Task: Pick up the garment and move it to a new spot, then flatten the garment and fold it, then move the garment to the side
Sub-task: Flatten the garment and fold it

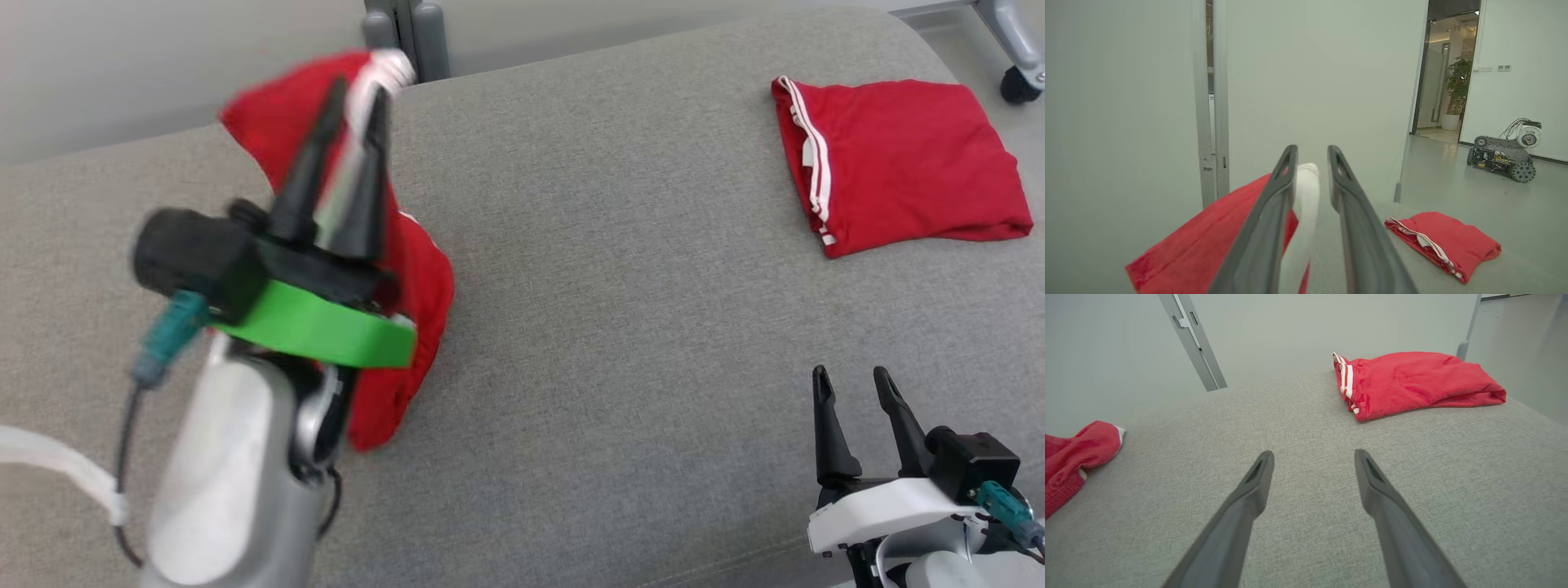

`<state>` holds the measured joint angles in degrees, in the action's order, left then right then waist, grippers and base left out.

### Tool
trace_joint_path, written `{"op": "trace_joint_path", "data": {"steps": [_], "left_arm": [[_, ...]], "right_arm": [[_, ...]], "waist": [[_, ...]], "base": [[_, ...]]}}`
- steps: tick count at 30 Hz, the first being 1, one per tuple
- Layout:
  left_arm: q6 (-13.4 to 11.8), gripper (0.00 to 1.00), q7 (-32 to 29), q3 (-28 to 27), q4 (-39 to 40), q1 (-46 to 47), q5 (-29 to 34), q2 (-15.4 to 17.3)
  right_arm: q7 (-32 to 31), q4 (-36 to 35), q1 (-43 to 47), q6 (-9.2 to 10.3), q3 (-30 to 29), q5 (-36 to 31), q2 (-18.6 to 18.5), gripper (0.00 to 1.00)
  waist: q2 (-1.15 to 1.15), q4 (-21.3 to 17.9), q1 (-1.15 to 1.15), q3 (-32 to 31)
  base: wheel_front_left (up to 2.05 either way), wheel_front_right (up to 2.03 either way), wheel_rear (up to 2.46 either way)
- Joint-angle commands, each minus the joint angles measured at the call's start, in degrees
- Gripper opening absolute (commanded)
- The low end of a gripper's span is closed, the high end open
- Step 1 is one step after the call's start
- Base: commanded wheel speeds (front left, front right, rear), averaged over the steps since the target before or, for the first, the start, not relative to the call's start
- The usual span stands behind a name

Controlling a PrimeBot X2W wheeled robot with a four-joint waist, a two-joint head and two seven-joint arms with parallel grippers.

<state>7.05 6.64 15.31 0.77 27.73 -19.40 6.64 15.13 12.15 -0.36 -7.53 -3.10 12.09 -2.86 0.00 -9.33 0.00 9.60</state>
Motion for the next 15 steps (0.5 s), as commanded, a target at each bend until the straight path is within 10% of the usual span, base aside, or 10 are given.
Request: {"op": "trace_joint_path", "data": {"steps": [1,2,3,15], "left_arm": [[-0.5,0.28,-0.8,2.0,-1.4,-1.8,1.1,-0.6],[-0.7,0.04,-1.3,4.4,-2.8,-2.7,1.6,-1.5],[-1.1,0.0,-1.5,6.0,-4.2,-3.3,1.3,-2.1],[-5.3,0.0,0.7,27.3,-18.0,2.8,-4.8,-3.6]], "right_arm": [[0.0,0.1,-0.5,0.09,0.3,0.4,-0.1,1.0],[0.0,0.2,-1.0,0.09,0.4,0.7,-0.1,1.0],[0.0,0.1,-1.5,0.09,0.6,0.9,-0.1,1.0],[0.0,1.4,-4.3,0.09,4.3,5.3,-0.1,1.0]], "waist": [[0.0,-1.1,0.0,0.5],[0.0,-1.8,0.0,0.9],[0.0,-2.4,0.0,1.3],[0.0,-11.2,0.0,5.1]], "base": [[0.0,0.0,0.0],[0.0,0.0,0.0],[0.0,0.0,0.0],[0.0,0.0,0.0]]}}
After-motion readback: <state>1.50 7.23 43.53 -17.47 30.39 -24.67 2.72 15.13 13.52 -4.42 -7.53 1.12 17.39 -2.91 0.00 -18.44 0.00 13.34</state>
